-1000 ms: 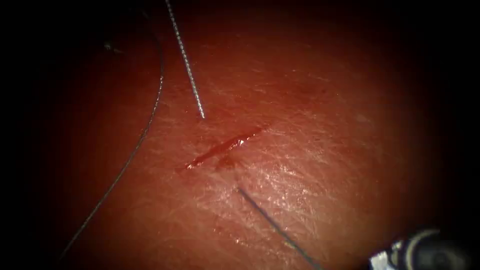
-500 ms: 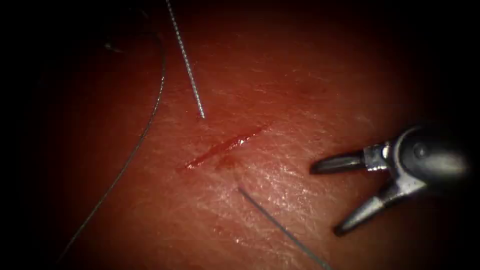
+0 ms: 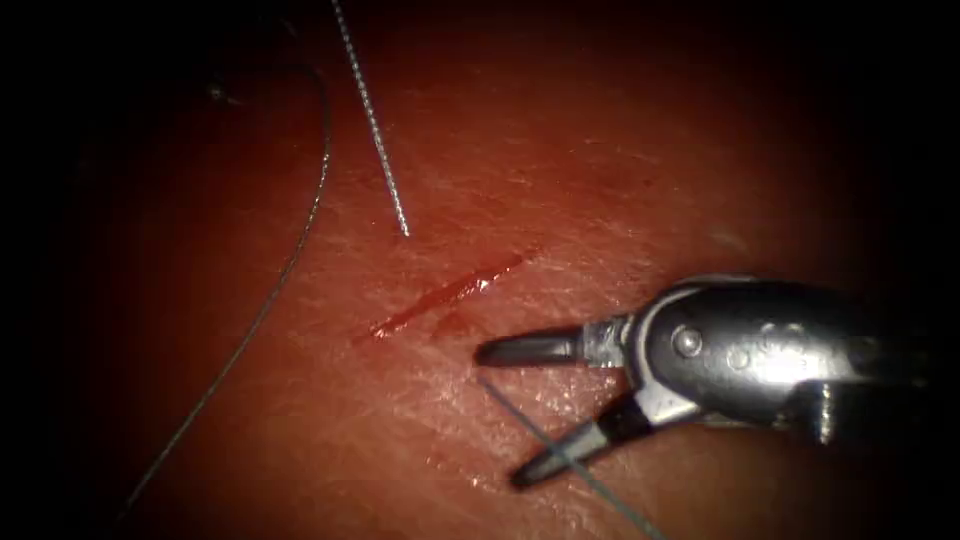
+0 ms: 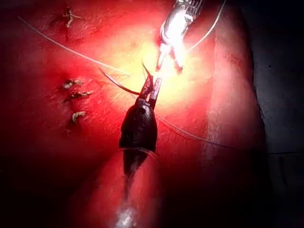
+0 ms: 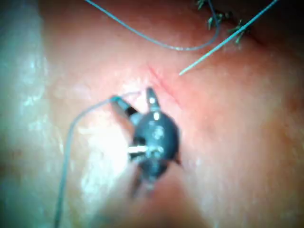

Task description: Wound Closure

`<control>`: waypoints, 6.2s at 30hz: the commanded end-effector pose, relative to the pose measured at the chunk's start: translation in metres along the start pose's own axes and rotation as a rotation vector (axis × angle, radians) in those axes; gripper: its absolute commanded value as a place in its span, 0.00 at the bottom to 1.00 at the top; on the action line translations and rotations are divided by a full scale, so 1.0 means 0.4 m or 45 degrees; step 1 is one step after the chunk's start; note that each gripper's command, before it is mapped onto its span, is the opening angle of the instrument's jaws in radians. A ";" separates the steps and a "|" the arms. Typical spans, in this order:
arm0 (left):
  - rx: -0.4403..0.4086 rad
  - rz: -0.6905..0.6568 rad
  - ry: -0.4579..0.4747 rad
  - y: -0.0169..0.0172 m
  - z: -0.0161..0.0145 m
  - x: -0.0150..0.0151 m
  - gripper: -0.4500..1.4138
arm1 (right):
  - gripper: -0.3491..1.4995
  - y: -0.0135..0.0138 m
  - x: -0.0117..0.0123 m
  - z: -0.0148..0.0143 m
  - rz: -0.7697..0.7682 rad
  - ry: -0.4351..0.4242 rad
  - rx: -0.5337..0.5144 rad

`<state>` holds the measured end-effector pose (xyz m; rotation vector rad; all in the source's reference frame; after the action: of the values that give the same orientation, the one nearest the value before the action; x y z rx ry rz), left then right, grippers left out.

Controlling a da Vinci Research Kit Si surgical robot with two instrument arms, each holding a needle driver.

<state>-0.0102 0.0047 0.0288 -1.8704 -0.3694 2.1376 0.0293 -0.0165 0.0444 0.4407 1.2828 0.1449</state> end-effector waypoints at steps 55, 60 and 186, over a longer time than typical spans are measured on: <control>-0.003 -0.004 0.002 0.0007 0.0011 -0.0019 0.18 | 0.00 -0.0393 -0.0026 -0.0067 0.143 -0.222 0.881; -0.002 -0.003 0.001 0.0006 0.0011 -0.0022 0.17 | 0.74 -0.0324 -0.0014 -0.0068 0.162 -0.149 0.615; 0.093 -0.061 -0.085 -0.0017 -0.0013 -0.0077 0.16 | 0.78 0.0266 0.0047 0.0053 0.549 -0.164 0.035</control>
<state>-0.0087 0.0047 0.0312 -1.7369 -0.3385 2.1587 0.0326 -0.0064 0.0469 0.7309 1.0483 0.4605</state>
